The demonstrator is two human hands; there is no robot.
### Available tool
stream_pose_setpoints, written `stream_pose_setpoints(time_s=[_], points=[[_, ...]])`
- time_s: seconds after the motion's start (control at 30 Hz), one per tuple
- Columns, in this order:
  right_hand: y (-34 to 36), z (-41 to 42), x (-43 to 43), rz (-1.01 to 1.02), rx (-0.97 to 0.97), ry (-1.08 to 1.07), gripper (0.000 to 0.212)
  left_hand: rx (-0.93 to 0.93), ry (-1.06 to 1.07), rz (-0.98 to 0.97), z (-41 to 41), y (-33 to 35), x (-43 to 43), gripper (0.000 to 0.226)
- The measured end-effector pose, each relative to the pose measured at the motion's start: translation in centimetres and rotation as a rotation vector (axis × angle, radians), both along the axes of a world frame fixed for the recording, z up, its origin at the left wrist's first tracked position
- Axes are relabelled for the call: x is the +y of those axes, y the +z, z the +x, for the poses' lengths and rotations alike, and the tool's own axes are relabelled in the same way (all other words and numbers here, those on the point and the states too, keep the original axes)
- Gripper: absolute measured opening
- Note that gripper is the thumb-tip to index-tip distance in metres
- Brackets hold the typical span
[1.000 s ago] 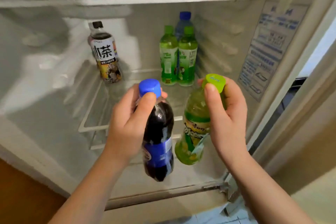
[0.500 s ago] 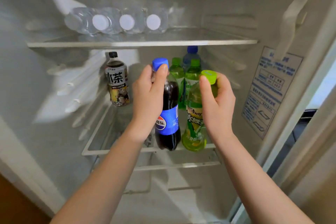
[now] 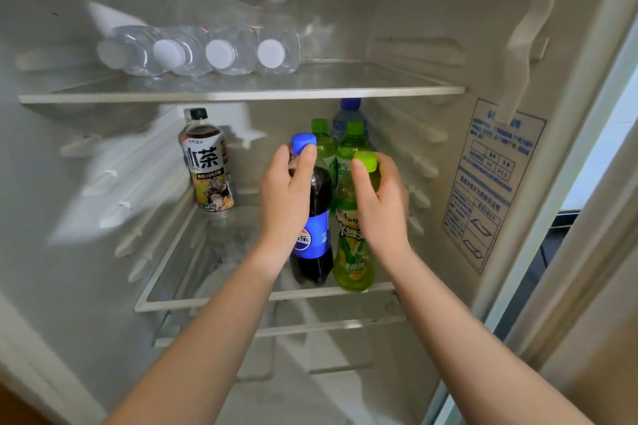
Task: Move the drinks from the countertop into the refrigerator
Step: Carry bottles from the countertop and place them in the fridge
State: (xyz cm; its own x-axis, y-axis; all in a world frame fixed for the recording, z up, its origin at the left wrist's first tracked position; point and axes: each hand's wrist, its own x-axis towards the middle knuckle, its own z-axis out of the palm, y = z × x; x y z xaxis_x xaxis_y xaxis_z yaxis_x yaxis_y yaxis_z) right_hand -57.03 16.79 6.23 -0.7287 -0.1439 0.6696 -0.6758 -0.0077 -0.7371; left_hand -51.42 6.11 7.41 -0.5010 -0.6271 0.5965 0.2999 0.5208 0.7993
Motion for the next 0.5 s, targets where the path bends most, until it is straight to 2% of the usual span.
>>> stream_pose_setpoints(time_s=[0.1, 0.17, 0.37, 0.5], points=[[-0.3, -0.6, 0.2, 0.038, -0.018, 0.013, 0.008, 0.017, -0.045, 0.010, -0.1, -0.4, 0.1, 0.014], [-0.6, -0.7, 0.3, 0.051, -0.040, 0.057, 0.013, 0.033, -0.074, 0.002, -0.1, -1.1, 0.1, 0.017], [-2.8, 0.1, 1.8, 0.060, -0.150, 0.137, 0.051, 0.012, -0.247, 0.123, 1.0, -5.0, -0.3, 0.047], [-6.7, 1.6, 3.5, 0.235, -0.173, 0.094, 0.059, -0.201, -0.282, 0.081, 2.6, -9.4, -1.1, 0.073]])
